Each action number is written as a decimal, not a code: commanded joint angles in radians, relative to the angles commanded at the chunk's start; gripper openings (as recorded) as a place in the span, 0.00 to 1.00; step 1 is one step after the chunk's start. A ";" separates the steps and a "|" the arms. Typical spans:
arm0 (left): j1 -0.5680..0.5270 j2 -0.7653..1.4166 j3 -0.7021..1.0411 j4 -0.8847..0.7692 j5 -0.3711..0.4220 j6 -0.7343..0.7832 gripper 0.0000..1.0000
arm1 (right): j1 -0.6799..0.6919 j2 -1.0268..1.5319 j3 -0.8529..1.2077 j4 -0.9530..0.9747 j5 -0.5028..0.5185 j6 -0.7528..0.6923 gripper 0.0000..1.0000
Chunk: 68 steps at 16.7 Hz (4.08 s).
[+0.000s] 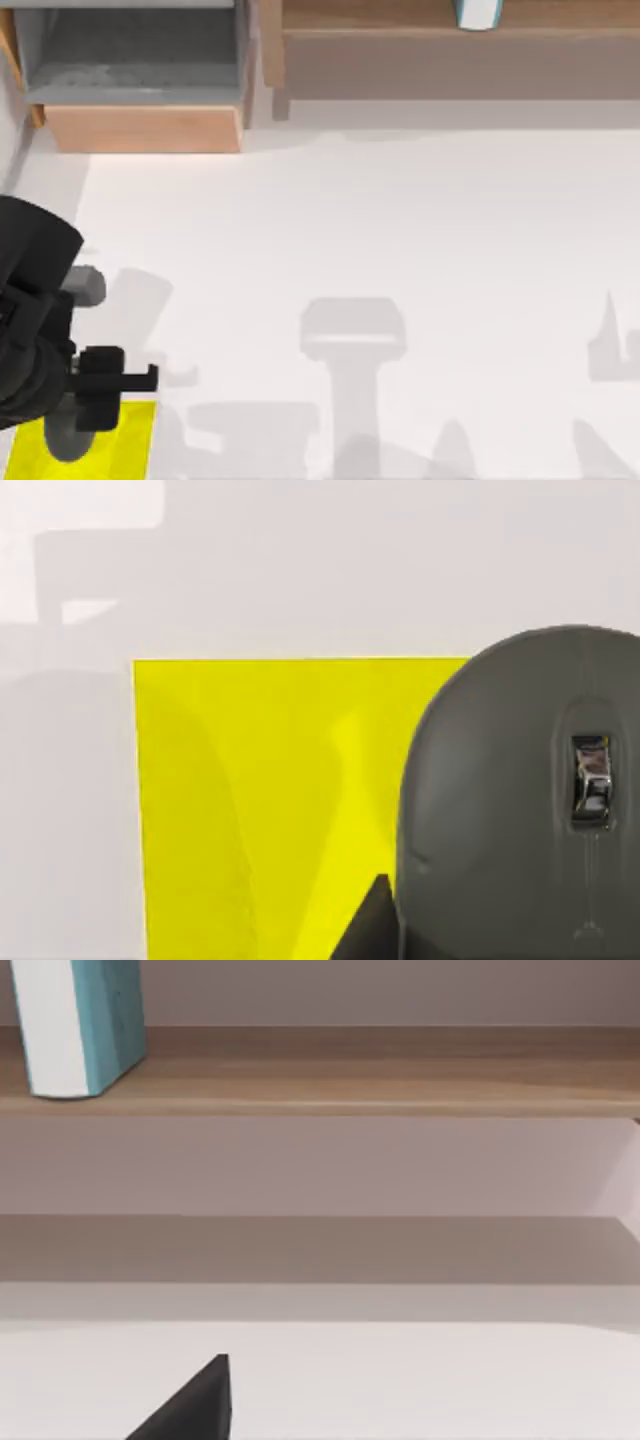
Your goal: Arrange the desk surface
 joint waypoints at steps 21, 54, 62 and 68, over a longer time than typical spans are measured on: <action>-0.003 0.075 -0.083 0.012 0.004 -0.002 0.00 | 0.000 0.000 0.000 0.000 0.000 0.000 1.00; 0.229 0.127 -0.112 0.390 0.091 0.320 1.00 | 0.000 0.000 0.000 0.000 0.000 0.000 1.00; 0.690 0.393 -0.239 1.319 0.341 1.051 1.00 | 0.000 0.000 0.000 0.000 0.000 0.000 1.00; 0.959 0.650 -0.274 1.980 0.600 1.602 1.00 | 0.000 0.000 0.000 0.000 0.000 0.000 1.00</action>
